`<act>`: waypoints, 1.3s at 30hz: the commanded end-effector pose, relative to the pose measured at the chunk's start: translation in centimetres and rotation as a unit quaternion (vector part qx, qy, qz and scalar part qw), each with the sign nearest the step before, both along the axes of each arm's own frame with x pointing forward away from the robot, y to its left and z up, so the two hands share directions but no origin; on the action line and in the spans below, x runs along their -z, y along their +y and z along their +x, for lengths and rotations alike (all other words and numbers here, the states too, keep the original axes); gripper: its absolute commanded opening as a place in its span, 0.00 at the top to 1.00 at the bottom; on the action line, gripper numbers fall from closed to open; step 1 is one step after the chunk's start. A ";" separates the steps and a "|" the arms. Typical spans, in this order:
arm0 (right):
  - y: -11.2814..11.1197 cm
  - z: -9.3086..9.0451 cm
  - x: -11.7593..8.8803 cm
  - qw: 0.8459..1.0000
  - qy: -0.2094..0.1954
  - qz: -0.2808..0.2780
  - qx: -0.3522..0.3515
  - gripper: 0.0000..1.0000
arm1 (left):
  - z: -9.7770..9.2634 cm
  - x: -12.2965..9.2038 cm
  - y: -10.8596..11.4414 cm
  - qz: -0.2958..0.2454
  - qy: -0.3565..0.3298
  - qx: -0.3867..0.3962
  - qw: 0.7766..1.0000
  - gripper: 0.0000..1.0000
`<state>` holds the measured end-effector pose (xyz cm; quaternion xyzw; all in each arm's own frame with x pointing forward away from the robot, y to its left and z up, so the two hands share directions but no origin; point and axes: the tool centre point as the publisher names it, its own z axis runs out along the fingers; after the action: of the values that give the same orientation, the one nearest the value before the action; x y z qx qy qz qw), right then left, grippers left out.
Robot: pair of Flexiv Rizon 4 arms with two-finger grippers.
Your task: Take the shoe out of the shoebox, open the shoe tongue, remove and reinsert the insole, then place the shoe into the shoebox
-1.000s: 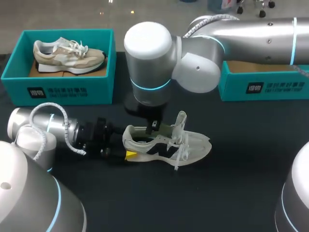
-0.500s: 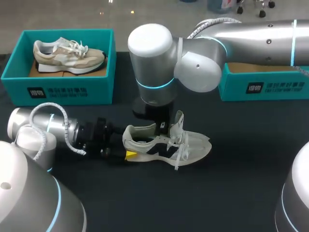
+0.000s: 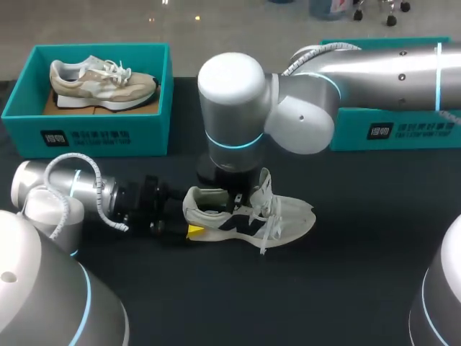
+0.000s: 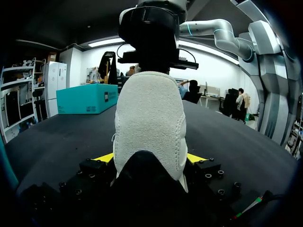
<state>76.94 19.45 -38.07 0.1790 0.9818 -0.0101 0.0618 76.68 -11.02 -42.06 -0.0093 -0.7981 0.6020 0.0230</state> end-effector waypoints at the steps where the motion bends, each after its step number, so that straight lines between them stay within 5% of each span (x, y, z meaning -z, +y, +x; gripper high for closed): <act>1: -0.1 -0.3 0.3 1.000 -0.013 0.003 0.005 1.00 | 0.0 0.3 0.0 0.000 0.000 0.000 1.000 1.00; 5: -0.3 -0.1 0.6 1.000 -0.020 0.003 0.011 0.99 | 0.0 0.3 0.0 0.000 0.000 0.000 1.000 1.00; 8: -0.4 0.0 0.7 1.000 -0.020 0.007 0.015 0.74 | 0.0 0.3 0.0 0.000 0.000 0.000 1.000 1.00; 13: 0.1 0.4 0.7 1.000 -0.025 0.011 0.013 0.63 | 0.0 0.3 0.0 0.000 0.000 0.000 1.000 1.00; 39: 0.4 0.1 6.3 0.998 0.064 0.001 -0.009 0.56 | 0.0 0.3 0.0 0.000 0.000 0.000 1.000 1.00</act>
<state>77.07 19.50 -41.44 0.1714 0.9851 -0.0144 0.0040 76.66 -11.01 -42.14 -0.0094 -0.7983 0.6018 0.0227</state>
